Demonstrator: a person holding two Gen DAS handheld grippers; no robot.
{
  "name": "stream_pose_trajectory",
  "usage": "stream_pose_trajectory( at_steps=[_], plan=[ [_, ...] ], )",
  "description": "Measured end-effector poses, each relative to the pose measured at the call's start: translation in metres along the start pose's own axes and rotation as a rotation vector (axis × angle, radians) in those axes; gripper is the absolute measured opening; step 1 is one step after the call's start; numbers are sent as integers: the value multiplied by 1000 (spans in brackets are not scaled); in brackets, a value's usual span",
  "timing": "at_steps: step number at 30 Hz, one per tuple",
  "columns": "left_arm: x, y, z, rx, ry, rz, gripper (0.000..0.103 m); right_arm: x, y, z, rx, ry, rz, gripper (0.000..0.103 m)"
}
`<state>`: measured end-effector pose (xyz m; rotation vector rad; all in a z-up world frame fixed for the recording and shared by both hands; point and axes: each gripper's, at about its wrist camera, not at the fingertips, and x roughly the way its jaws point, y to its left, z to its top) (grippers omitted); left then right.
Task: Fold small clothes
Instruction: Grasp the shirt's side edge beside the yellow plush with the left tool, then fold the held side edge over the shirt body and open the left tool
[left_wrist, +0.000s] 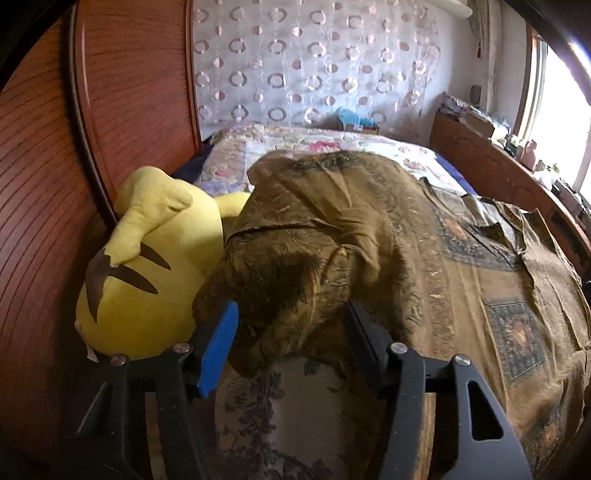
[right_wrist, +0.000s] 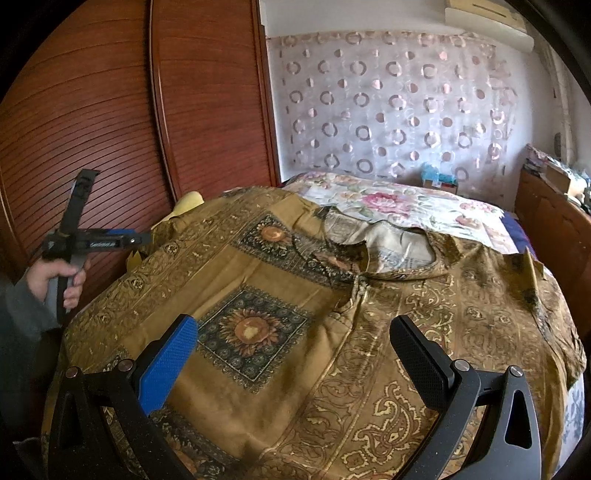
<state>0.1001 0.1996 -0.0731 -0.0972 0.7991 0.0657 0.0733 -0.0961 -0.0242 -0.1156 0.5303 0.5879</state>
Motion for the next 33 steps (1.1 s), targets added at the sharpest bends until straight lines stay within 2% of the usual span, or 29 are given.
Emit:
stream_pose_trajectory(
  at_steps=[4,8,10,12,15,19,25,29,33],
  plan=[
    [15,7,3,-4,46,-14,57,-1,0,-1,7,7,4,103],
    [20,14,4,-9,54,-25,57,-2,-3,-4,16,12,3,103],
    [20,14,3,-4,53,-38,47,-1,-4,-5,22,16,2,103],
    [21,14,4,2,58,-51,18,-2,-5,-6,30,19,3,103],
    [13,10,7,19,35,-43,5,-5,-5,-8,38,16,4,103],
    [-15,0,23,32,-53,-15,4,-11,-7,-10,47,6,1,103],
    [-44,-41,54,115,-132,-56,4,-20,-13,-13,63,-6,-6,103],
    [-50,-80,56,187,-132,-101,4,-27,-16,-15,78,-15,-11,103],
    [-42,-110,38,239,-79,-134,8,-31,-18,-19,86,-12,-15,103]
  ],
)
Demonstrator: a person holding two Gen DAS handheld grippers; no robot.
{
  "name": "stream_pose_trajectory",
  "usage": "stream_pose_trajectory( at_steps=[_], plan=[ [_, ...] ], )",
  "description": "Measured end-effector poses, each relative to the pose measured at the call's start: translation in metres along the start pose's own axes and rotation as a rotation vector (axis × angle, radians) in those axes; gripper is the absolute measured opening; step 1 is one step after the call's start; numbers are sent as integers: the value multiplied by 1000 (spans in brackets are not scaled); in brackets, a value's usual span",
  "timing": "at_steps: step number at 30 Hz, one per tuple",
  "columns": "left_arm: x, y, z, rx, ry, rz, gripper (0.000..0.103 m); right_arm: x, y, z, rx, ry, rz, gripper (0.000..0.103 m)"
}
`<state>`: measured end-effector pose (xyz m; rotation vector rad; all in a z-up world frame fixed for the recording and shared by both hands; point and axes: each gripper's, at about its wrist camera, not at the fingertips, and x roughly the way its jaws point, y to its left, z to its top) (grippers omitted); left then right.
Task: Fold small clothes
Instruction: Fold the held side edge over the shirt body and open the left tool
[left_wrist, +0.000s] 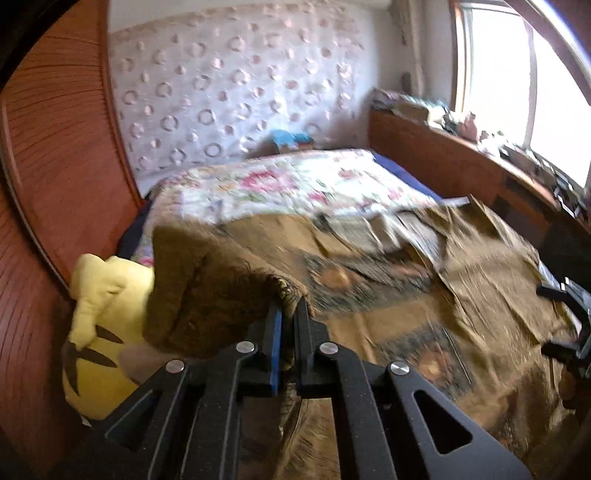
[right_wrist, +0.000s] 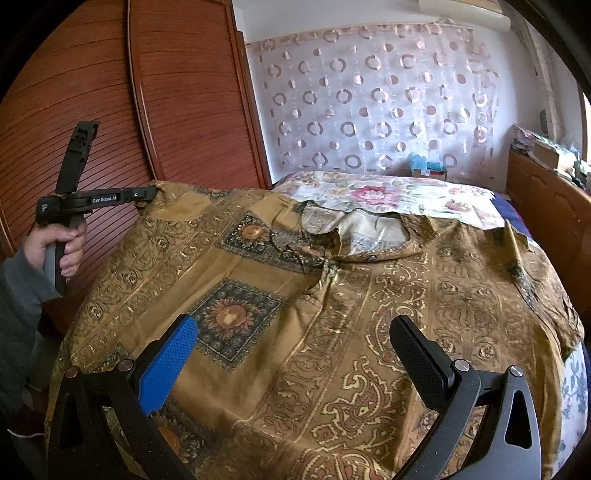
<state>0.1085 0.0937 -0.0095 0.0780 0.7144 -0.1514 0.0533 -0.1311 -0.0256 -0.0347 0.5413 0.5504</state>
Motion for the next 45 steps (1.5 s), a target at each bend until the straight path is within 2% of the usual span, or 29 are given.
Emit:
stream_pose_trajectory(
  at_steps=[4,7,8,10,12,14,18,21,26,35,37,38,40,42,45],
  plan=[
    [2,-20,-17,18,31,-57,17,-3,-1,-3,10,7,1,103],
    [-6,-25,-25,15,24,-72,34,-5,-3,-3,15,10,0,103],
    [-11,-25,-28,9,13,-67,41,-5,-2,-3,18,11,0,103],
    [-17,-23,-30,3,1,-54,44,-6,-1,-4,19,11,1,103],
    [-21,-15,-31,-9,-13,-39,58,-6,0,-4,20,14,3,103],
    [-24,-4,-32,-31,-20,-25,66,-5,1,-4,19,18,4,103],
    [-20,14,-34,-84,-33,13,72,-2,0,-4,20,24,14,103],
    [-9,31,-34,-123,-28,65,72,0,0,-5,14,31,22,103],
    [17,58,-34,-188,21,95,72,2,3,-7,-3,39,25,103],
    [52,80,-35,-255,76,85,72,6,10,-10,-39,53,-1,103],
    [57,83,-36,-277,90,70,68,6,12,-11,-48,52,-4,103],
    [59,83,-36,-282,92,62,65,6,12,-12,-48,50,-4,103],
    [58,82,-36,-281,82,50,52,6,11,-12,-44,50,-1,103],
    [54,79,-35,-267,65,48,30,6,9,-12,-36,50,6,103],
    [43,71,-30,-227,23,55,10,5,7,-12,-28,48,7,103]
  ],
)
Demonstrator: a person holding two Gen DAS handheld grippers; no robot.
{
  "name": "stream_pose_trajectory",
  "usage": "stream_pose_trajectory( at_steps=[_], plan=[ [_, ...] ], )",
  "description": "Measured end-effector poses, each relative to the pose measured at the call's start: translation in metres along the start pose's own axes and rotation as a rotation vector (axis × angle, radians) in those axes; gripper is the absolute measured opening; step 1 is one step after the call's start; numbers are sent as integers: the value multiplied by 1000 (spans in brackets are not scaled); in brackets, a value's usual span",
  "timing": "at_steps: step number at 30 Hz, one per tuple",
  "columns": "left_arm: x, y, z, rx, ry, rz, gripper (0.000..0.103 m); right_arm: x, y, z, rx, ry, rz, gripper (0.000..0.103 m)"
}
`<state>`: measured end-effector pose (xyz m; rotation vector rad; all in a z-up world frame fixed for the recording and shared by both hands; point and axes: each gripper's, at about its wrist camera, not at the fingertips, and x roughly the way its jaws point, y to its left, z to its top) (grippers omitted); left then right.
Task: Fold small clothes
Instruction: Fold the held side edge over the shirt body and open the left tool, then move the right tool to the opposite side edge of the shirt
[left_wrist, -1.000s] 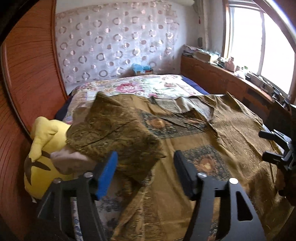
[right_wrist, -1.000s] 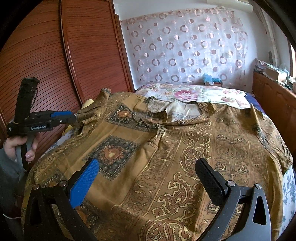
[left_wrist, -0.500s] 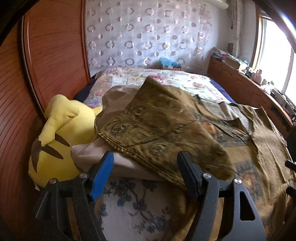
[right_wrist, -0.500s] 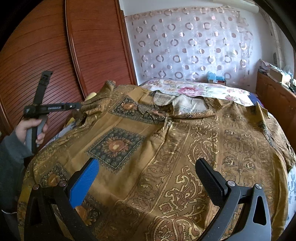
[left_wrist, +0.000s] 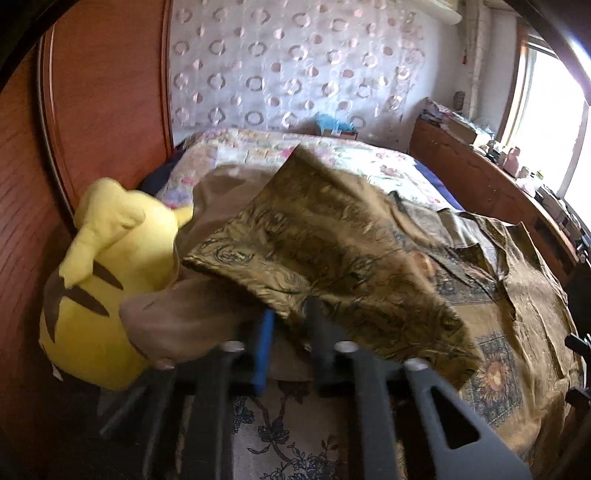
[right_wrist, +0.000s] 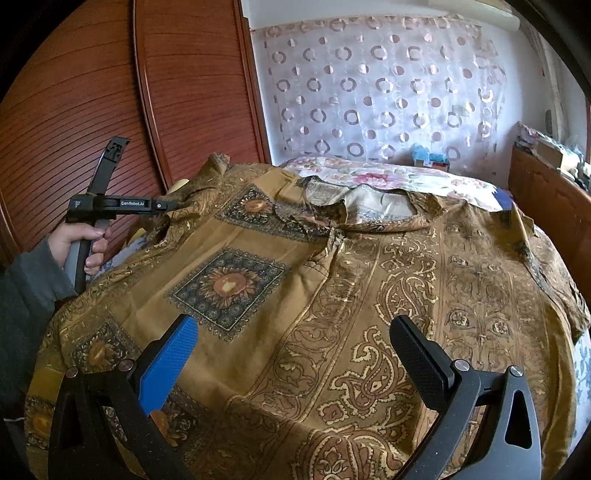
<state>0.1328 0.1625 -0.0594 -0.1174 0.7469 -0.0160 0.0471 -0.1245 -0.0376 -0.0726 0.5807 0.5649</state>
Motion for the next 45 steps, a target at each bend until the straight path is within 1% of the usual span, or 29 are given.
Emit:
stream_pose_trajectory(
  at_steps=[2,3,10,14,17,19,20,21,22,24,25,27,28,30,32,34,37,45],
  plan=[
    [-9,-9,3,35,-32,-1,5,0,0,0,0,0,1,103],
    [-11,-12,5,46,-40,-5,5,0,0,0,0,0,1,103],
    [-20,-49,34,131,-83,-50,4,0,0,0,2,0,2,103],
    [-23,-78,51,184,-102,-77,4,-1,-1,0,4,-1,5,103],
    [-23,-97,62,218,-107,-73,4,-1,-1,0,4,-1,5,103],
    [-21,-109,68,231,-95,-80,5,-1,-1,0,4,-1,5,103],
    [-20,-112,71,234,-86,-82,10,-1,-1,0,4,-2,5,103],
    [-21,-115,72,231,-85,-85,17,-1,-1,0,5,-4,5,103],
    [-23,-117,72,229,-87,-96,22,-1,-2,0,6,-4,6,103],
    [-28,-120,69,225,-99,-126,43,-2,-2,-1,8,-6,7,103],
    [-31,-120,66,224,-104,-134,45,-2,-3,-1,8,-6,8,103],
    [-35,-122,62,222,-105,-136,51,-2,-3,-1,9,-7,10,103],
    [-39,-122,58,220,-108,-137,53,-2,-3,-1,9,-8,10,103],
    [-46,-120,52,213,-123,-142,68,-3,-4,-1,10,-10,10,103],
    [-53,-117,45,202,-141,-144,75,-3,-4,-1,12,-11,11,103],
    [-60,-115,38,193,-156,-133,76,-3,-4,-2,15,-11,10,103],
    [-74,-114,23,180,-210,-81,76,-3,-5,-1,17,-9,12,103],
    [-95,-125,-5,183,-249,-78,76,-3,-4,-1,19,-8,10,103]
  ],
)
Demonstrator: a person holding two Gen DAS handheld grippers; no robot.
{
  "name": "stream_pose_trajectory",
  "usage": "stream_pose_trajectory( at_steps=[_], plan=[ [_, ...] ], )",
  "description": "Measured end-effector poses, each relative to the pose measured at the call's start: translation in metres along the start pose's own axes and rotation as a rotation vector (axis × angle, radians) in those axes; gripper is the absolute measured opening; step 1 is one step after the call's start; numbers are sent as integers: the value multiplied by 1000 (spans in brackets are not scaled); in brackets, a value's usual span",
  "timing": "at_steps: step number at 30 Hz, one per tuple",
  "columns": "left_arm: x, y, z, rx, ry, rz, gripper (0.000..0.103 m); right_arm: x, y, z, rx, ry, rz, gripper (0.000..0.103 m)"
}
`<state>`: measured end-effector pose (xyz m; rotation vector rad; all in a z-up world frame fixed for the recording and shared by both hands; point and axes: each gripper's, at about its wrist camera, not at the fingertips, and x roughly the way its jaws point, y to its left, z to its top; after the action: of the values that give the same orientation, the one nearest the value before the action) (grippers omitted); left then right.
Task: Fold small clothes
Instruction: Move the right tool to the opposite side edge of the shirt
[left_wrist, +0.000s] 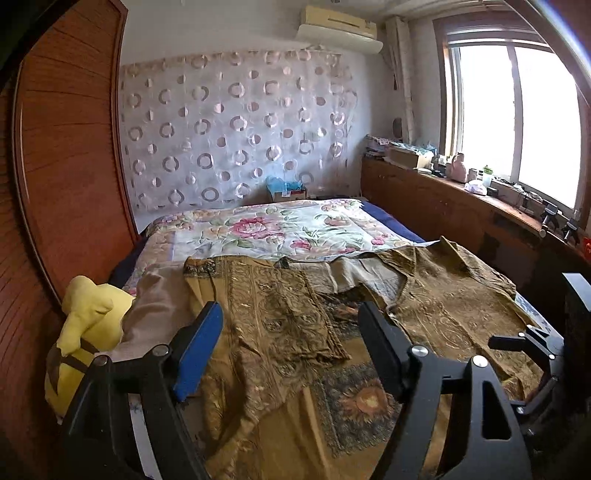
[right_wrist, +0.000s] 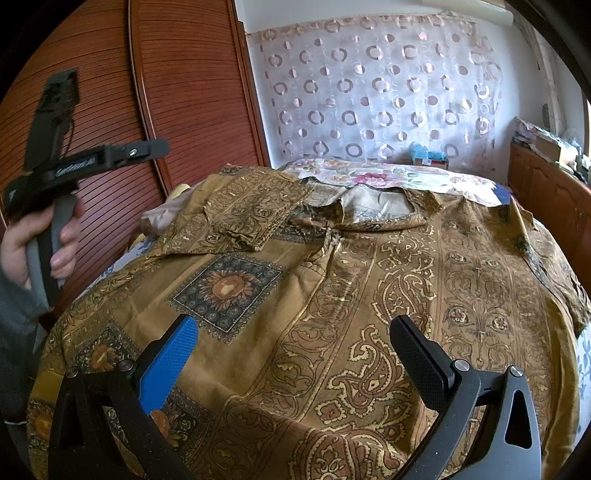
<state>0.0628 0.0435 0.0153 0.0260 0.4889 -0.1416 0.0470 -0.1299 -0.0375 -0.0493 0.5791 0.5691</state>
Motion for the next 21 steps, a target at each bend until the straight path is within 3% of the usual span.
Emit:
stream_pose_trajectory(
  at_steps=[10,18,21],
  plan=[
    [-15,-23,-10,7,-28,-38,76,-18,-20,5,27,-34,-47,102],
    [-8,-44,-19,5,-12,-82,76,-56,-73,11,30,-83,-221,98],
    [-4,-53,-24,11,5,-100,76,-67,-98,12,36,-79,-289,89]
  ],
)
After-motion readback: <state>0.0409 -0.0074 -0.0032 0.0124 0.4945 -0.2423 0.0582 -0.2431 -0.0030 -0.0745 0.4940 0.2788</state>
